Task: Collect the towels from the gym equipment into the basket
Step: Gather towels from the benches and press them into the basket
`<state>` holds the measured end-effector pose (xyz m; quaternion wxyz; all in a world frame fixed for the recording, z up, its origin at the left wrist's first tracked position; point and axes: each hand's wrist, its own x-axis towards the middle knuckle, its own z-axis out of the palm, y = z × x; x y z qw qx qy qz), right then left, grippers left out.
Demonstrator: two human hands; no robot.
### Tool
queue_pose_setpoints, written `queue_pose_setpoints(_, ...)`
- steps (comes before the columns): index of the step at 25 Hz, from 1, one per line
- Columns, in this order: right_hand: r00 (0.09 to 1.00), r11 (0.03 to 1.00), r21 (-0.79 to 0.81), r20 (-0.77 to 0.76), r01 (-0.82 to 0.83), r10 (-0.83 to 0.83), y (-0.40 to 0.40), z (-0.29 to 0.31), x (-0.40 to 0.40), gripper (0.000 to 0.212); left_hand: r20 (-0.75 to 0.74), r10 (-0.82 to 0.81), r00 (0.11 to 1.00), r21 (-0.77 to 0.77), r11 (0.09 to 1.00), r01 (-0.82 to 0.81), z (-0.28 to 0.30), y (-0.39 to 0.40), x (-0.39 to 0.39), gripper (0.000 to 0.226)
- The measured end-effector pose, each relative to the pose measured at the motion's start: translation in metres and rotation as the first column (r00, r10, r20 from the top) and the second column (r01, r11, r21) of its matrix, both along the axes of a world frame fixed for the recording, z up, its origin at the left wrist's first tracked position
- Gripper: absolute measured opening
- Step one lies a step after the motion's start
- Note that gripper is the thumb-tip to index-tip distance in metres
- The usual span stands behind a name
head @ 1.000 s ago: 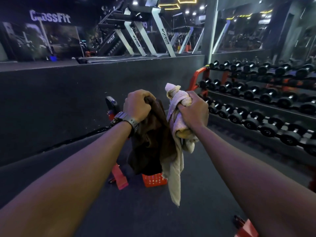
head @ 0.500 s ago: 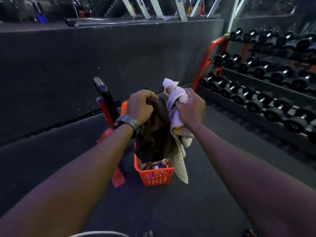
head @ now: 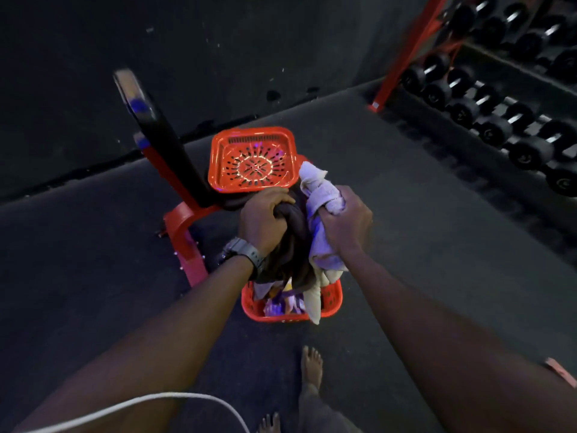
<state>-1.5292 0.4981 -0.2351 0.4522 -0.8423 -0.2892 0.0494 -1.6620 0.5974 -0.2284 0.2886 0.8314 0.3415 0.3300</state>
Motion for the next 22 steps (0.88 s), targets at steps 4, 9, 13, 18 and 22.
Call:
queue_pose_setpoints(4,0.995,0.992,-0.106,-0.069,-0.073,0.066,0.040,-0.099,0.035,0.035,-0.084,0.001,0.996,-0.040,0.999,-0.005,-0.095,0.032,0.033,0.036)
queue_pose_setpoints(9,0.974,0.947,-0.266,-0.179,-0.181,0.136,0.062,-0.254,0.064,0.040,-0.242,-0.121,0.963,-0.193,0.978,0.074,-0.248,0.056,0.058,0.051)
queue_pose_setpoints(13,0.950,0.844,-0.443,-0.204,-0.304,0.235,0.076,-0.383,0.071,0.056,-0.515,-0.223,0.828,-0.304,0.950,0.067,-0.374,0.079,0.064,0.071)
queue_pose_setpoints(18,0.928,0.694,-0.622,-0.167,-0.361,0.333,0.085,-0.502,0.058,0.065,-0.747,-0.374,0.549,-0.468,0.883,-0.035,-0.498,0.085,0.069,0.087)
queue_pose_setpoints(22,0.842,0.504,-0.679,-0.369,-0.534,0.394,0.084,-0.576,0.045,0.074,-0.762,-0.473,0.443,-0.558,0.826,-0.077,-0.574,0.073,0.056,0.084)
